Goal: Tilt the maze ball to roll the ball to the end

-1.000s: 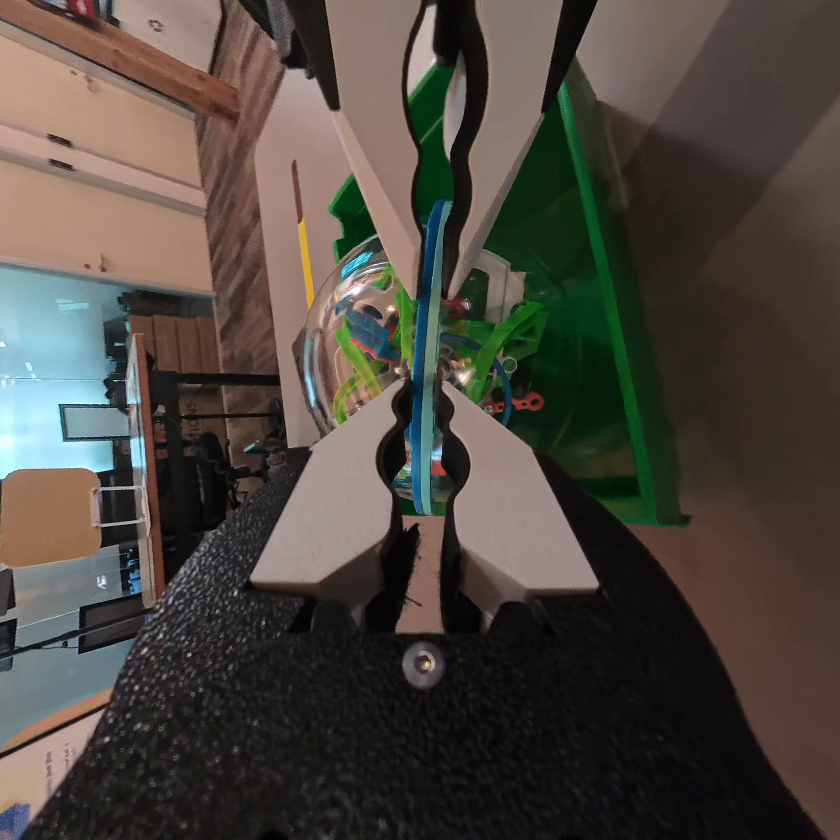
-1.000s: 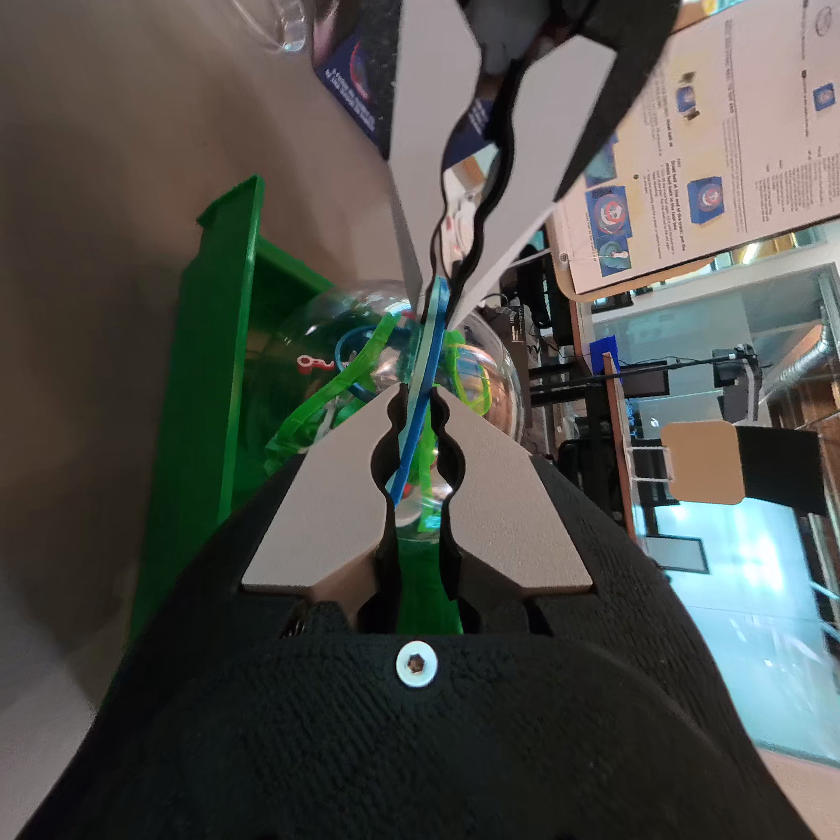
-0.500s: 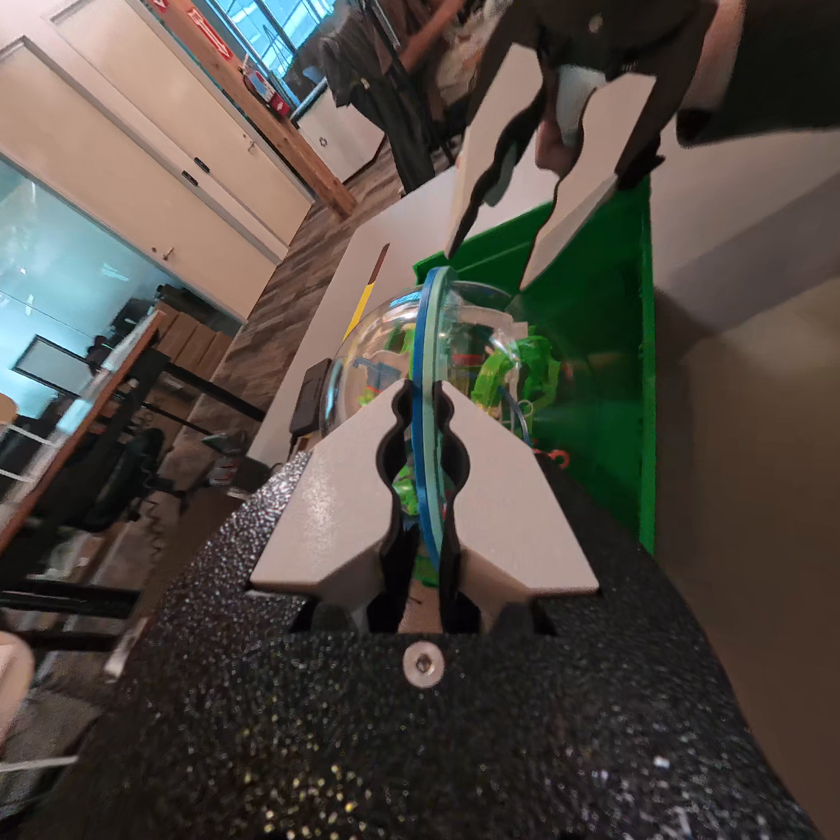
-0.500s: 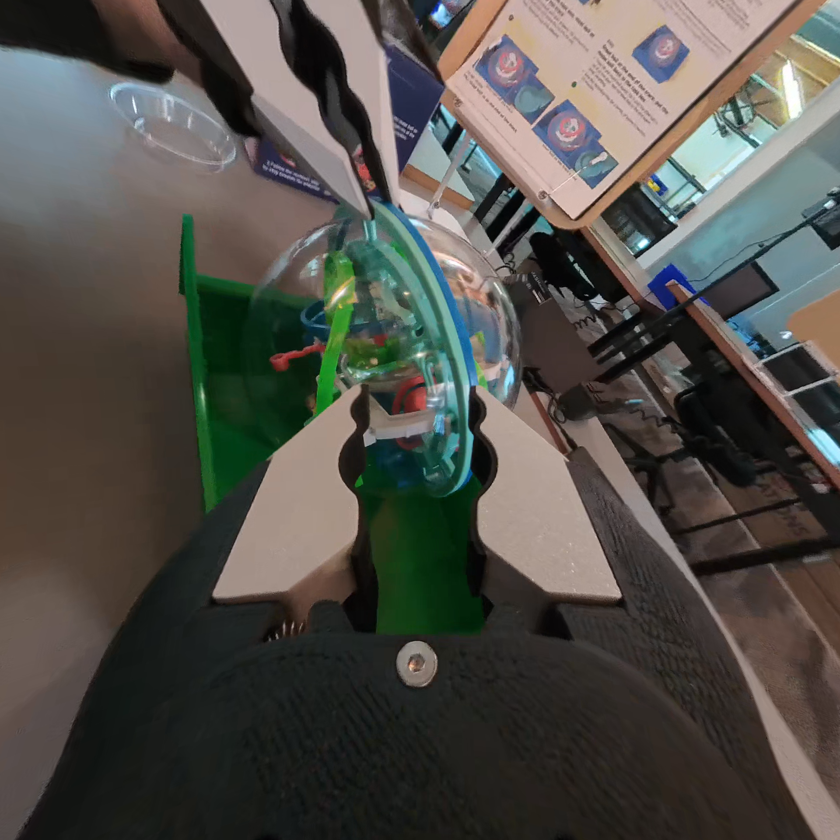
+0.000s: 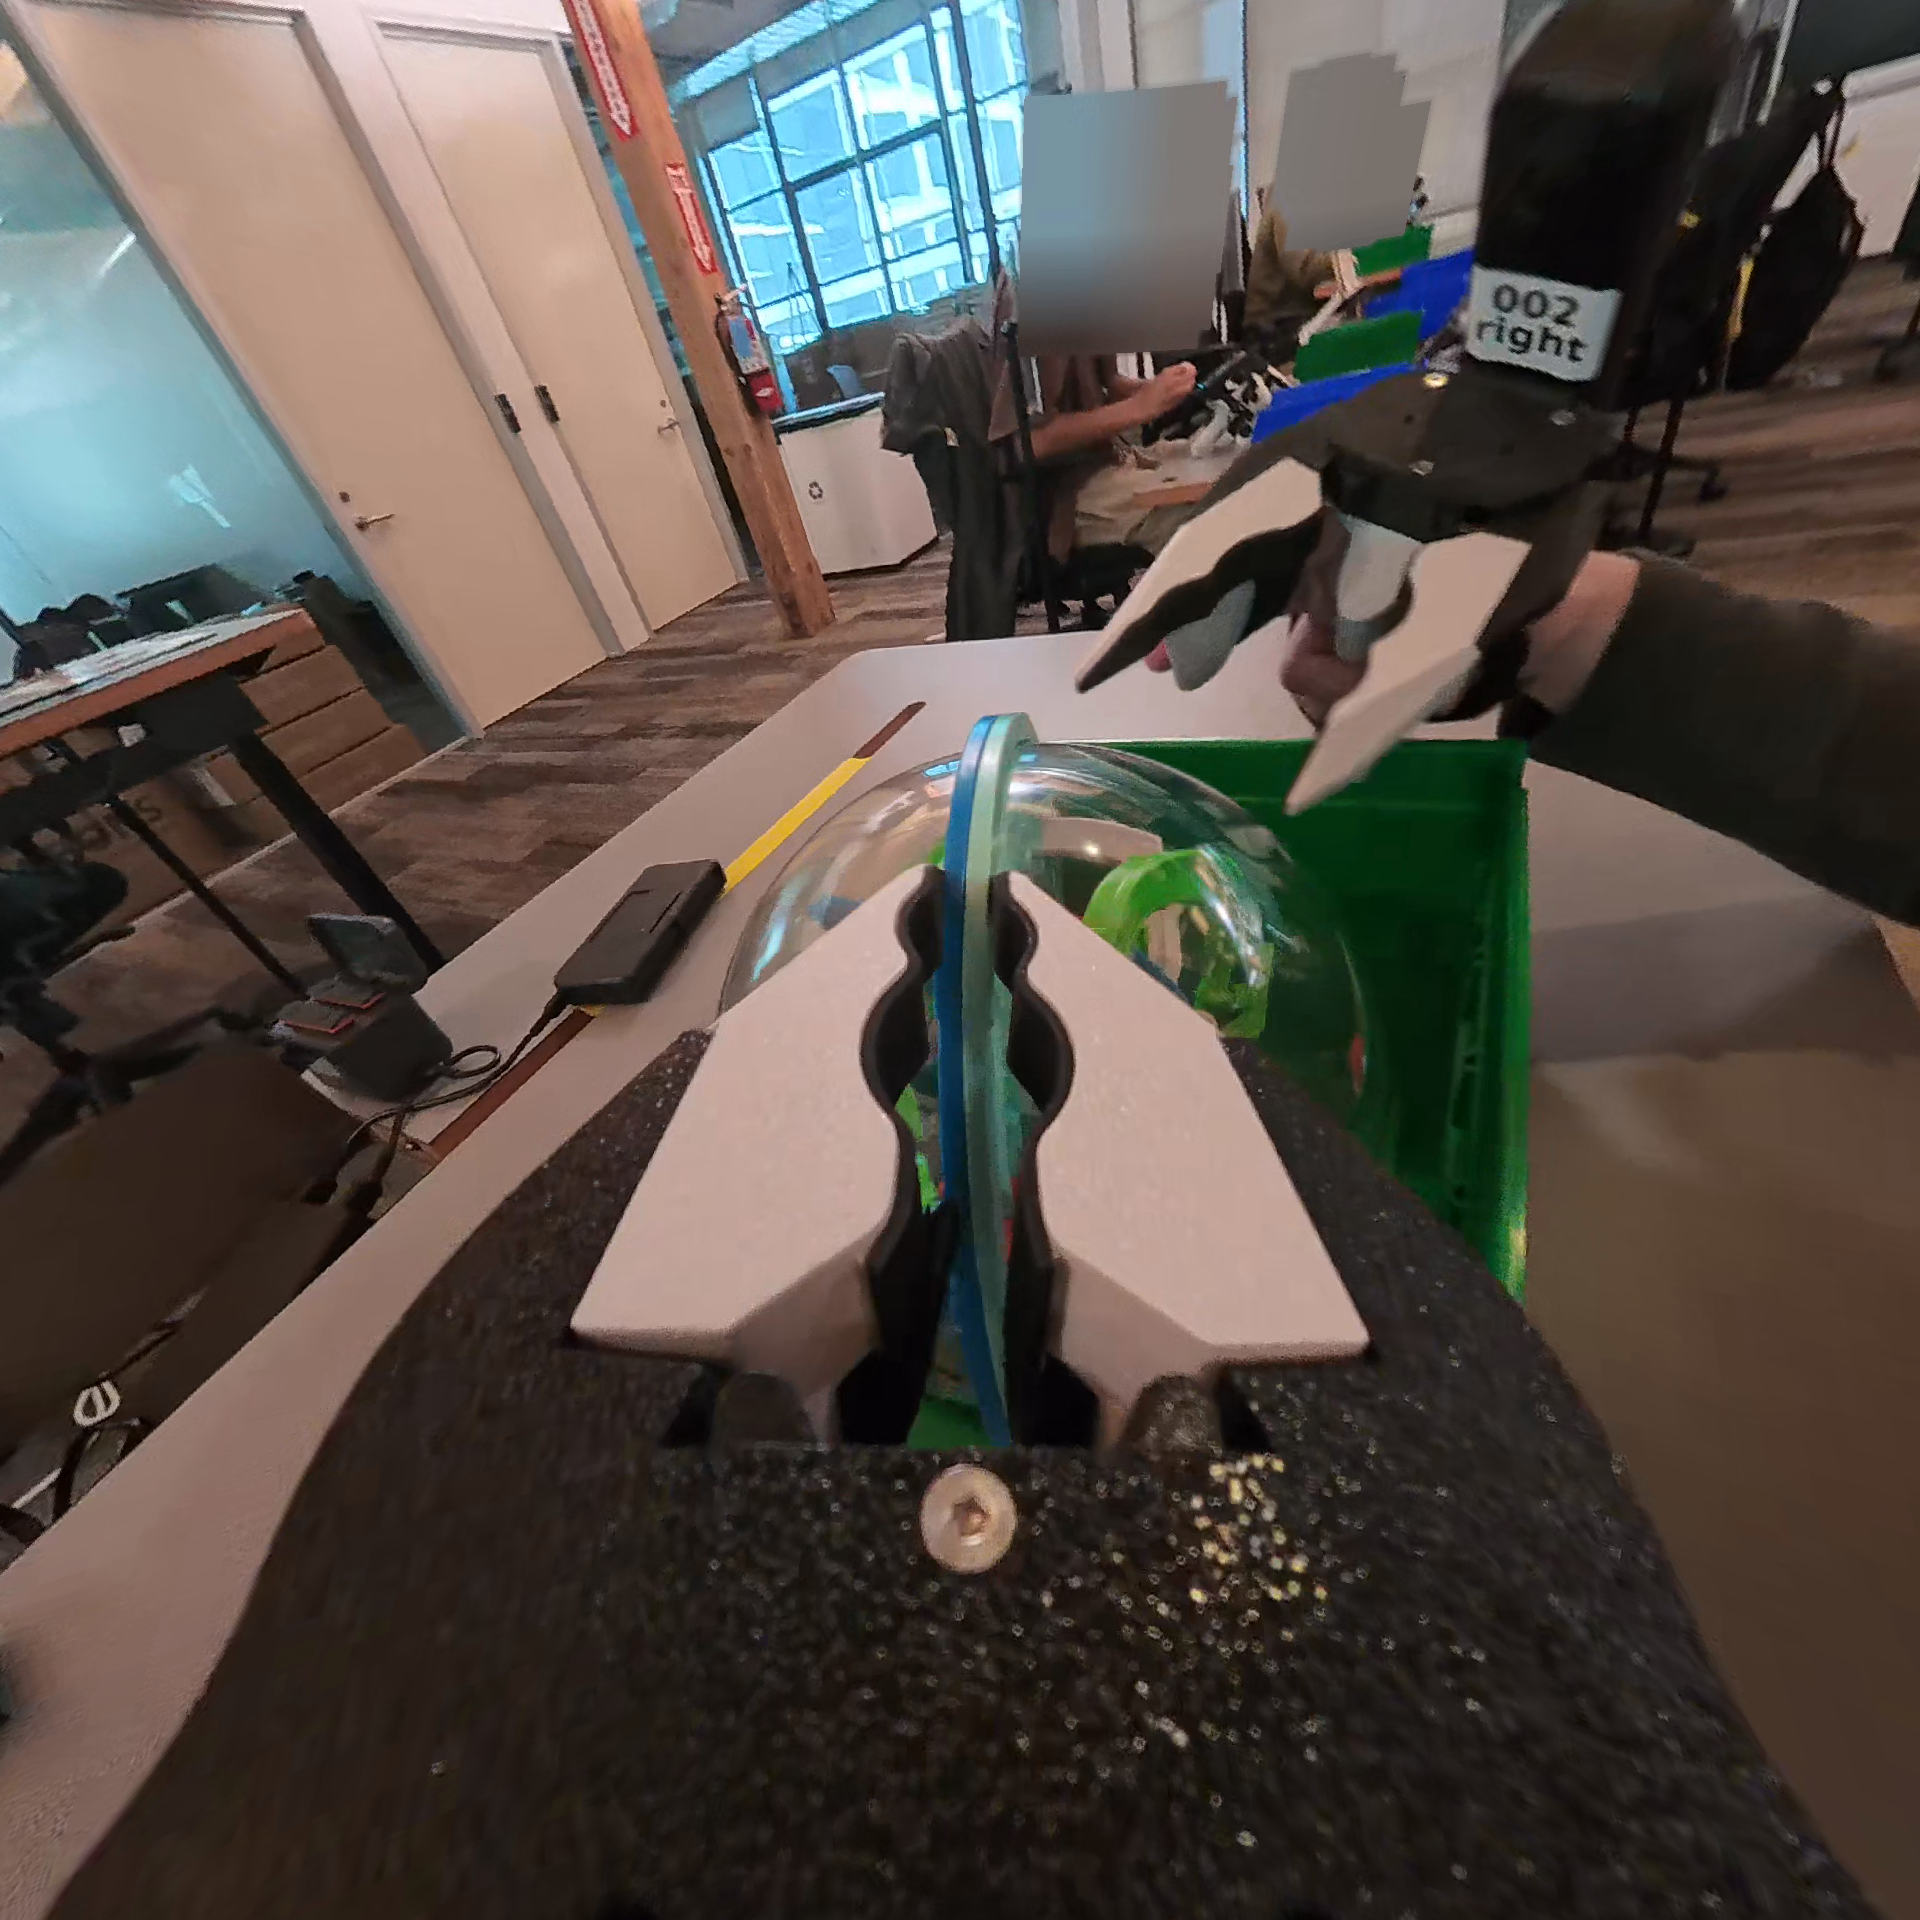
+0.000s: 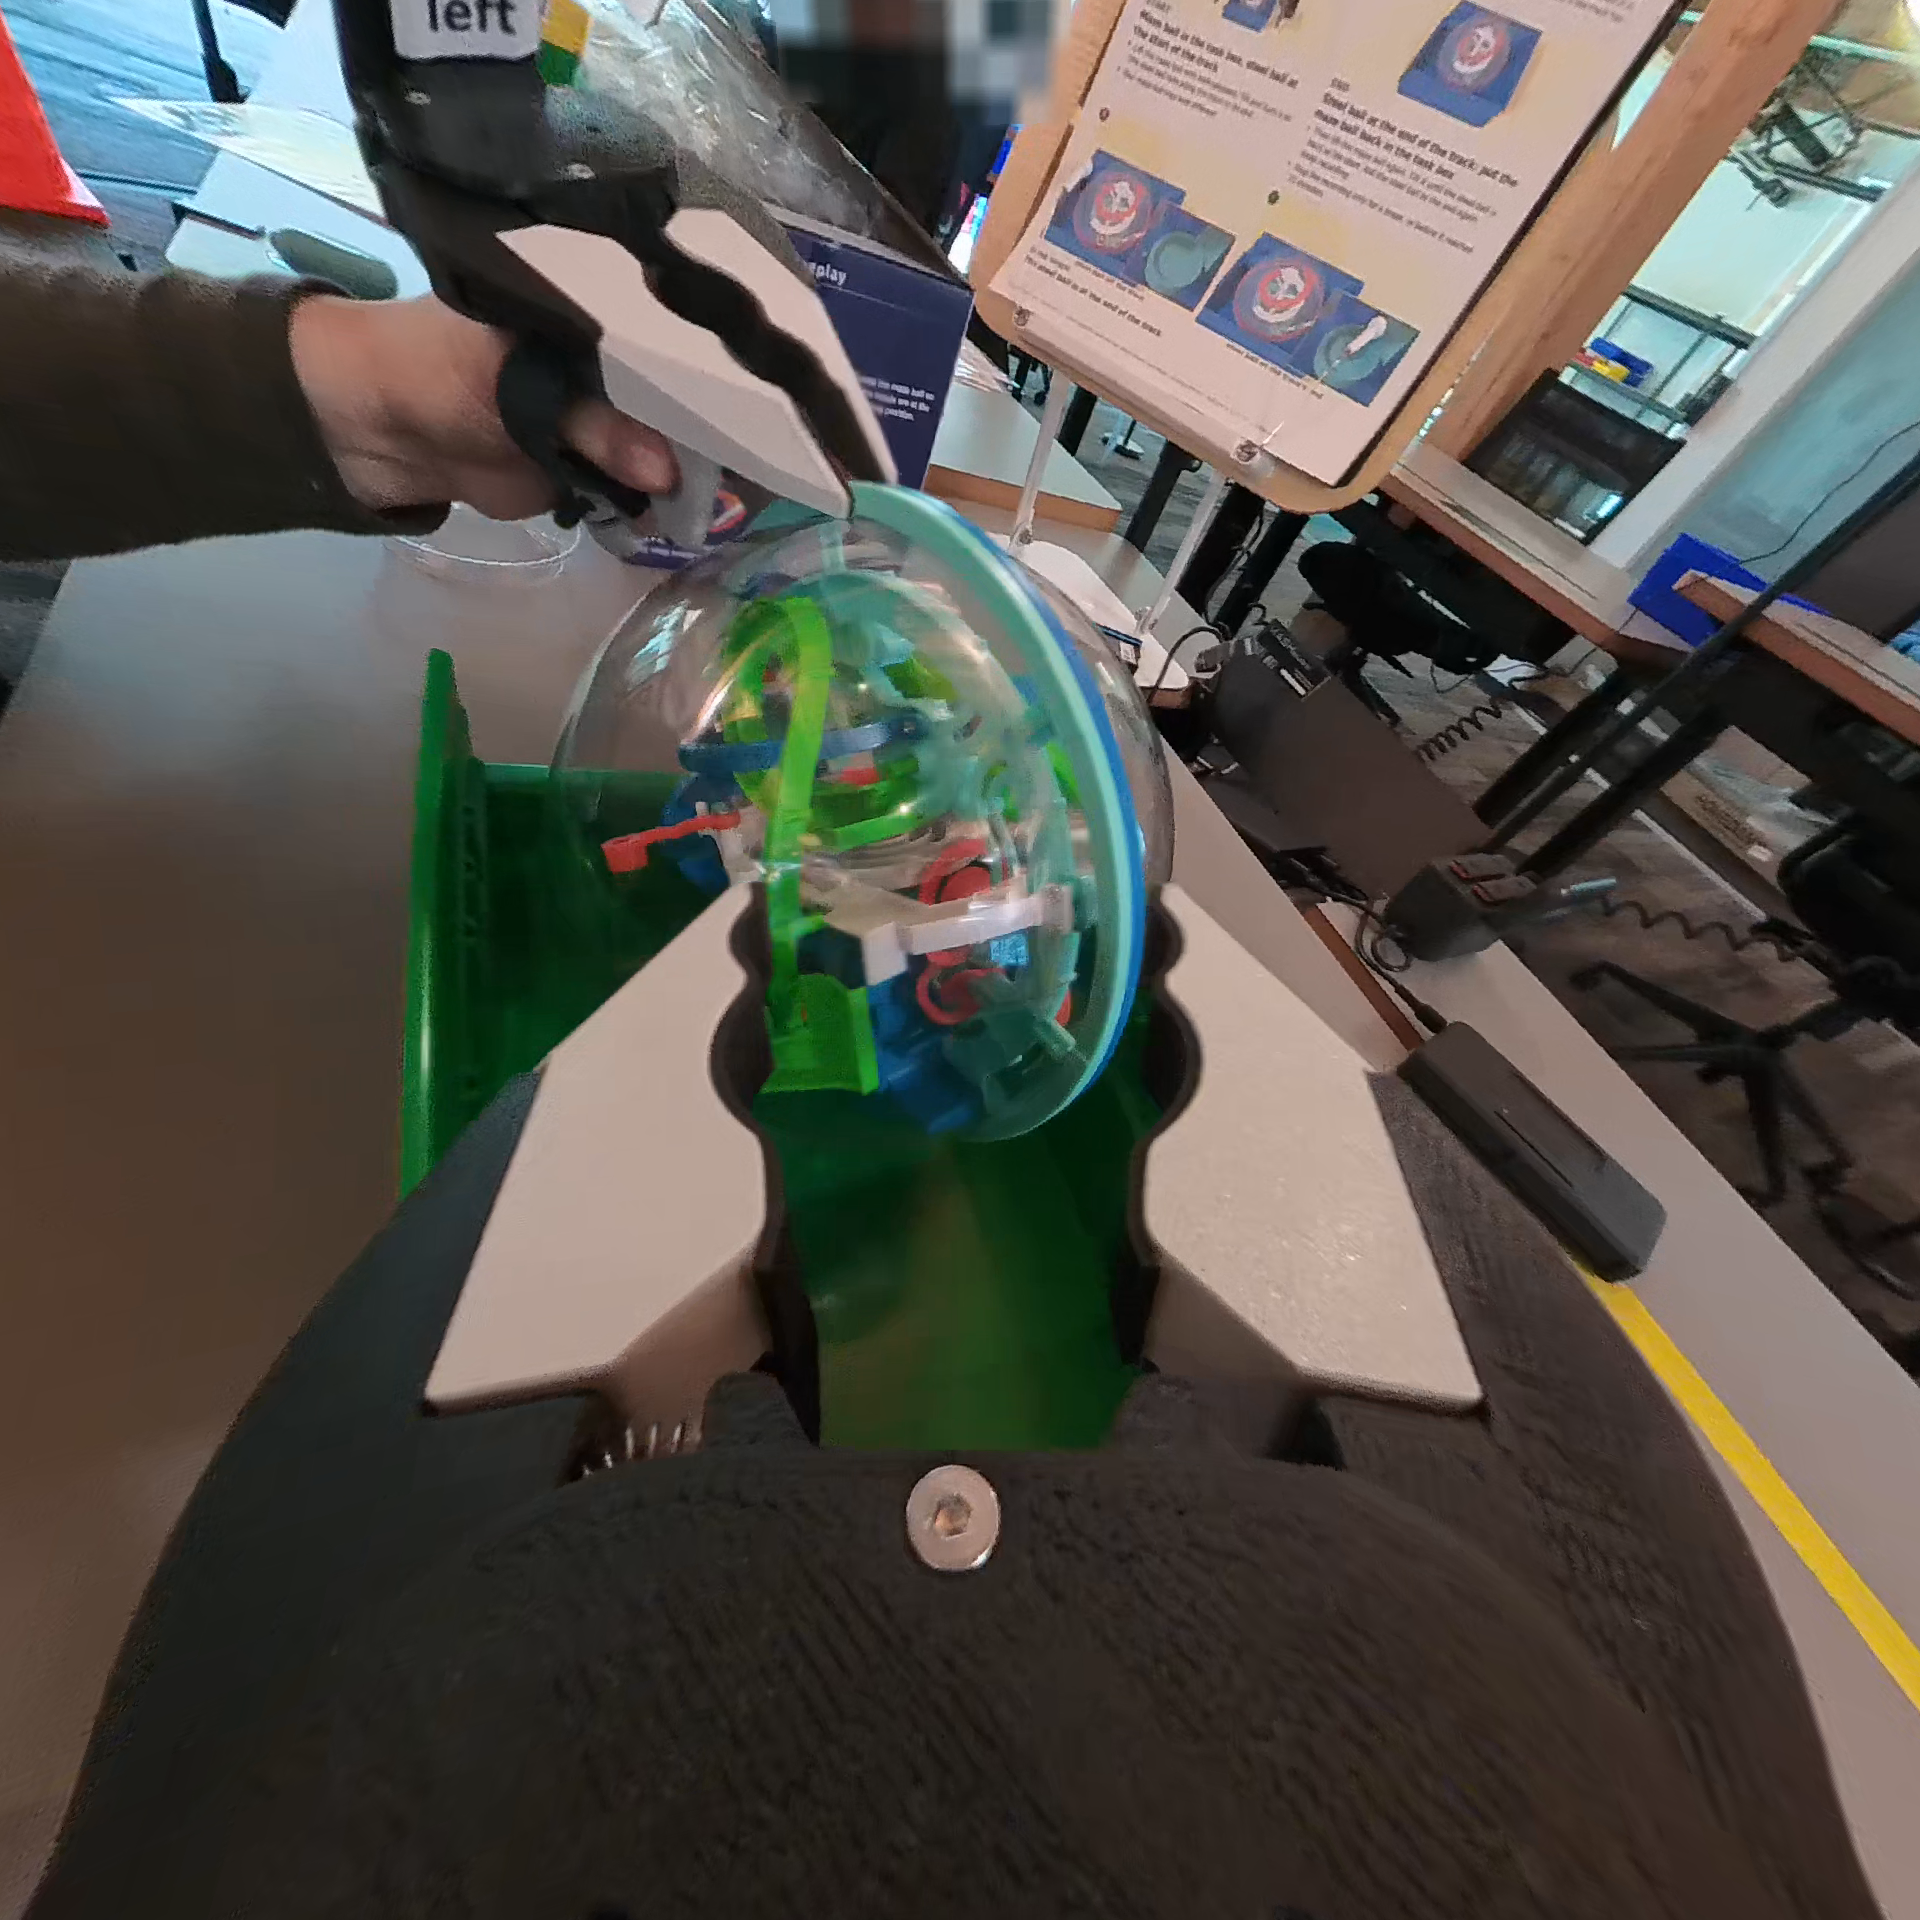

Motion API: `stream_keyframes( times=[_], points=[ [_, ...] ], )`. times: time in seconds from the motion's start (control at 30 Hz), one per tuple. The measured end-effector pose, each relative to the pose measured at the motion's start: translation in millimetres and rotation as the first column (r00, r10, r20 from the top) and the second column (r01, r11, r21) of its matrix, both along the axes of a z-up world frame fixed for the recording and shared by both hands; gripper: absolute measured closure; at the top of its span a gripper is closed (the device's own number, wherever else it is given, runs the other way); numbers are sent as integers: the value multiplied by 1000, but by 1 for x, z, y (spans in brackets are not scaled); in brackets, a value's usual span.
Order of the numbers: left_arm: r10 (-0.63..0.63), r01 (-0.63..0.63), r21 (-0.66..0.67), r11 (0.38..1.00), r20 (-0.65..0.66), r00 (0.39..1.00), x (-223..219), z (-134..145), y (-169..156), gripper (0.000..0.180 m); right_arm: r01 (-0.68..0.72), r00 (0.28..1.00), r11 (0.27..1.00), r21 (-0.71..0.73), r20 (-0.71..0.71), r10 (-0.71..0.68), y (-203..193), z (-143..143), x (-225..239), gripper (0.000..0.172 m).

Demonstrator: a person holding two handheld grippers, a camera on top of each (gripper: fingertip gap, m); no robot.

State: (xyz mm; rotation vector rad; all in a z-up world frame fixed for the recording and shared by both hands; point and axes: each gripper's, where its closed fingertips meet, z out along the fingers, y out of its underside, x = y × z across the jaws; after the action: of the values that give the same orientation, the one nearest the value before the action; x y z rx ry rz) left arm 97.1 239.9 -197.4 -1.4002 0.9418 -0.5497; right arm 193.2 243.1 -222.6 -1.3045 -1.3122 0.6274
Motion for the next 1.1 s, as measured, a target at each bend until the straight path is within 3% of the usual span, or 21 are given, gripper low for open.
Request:
stream_keyframes(
  times=[0.1,0.2,0.37,0.53,0.73,0.83,1.0,1.1],
  points=[
    [34,-34,-15,999,35,999,-3,1,7,174,46,999,999,22,21,-46,5,-3,-3,56],
    [67,-65,-30,997,68,995,-5,3,15,174,90,989,994,69,114,-97,10,-14,-9,40],
    [118,-112,-58,992,103,988,-6,3,25,174,75,945,983,169,304,-124,11,-41,-22,40],
    [147,-135,-84,987,152,977,-8,4,32,174,59,910,974,220,388,-142,17,-53,-28,40],
    [144,-125,-106,986,194,970,-10,3,31,173,55,905,952,300,387,-174,10,-47,-38,48],
    [132,-107,-127,986,208,969,-10,3,31,174,76,886,945,318,414,-211,15,-51,-39,43],
    [13,25,-134,991,277,961,-7,15,17,175,99,886,953,286,411,-215,20,-56,-38,40],
    [-29,70,-105,992,345,938,-20,32,7,160,103,882,943,318,409,-235,22,-56,-38,45]
  ],
)
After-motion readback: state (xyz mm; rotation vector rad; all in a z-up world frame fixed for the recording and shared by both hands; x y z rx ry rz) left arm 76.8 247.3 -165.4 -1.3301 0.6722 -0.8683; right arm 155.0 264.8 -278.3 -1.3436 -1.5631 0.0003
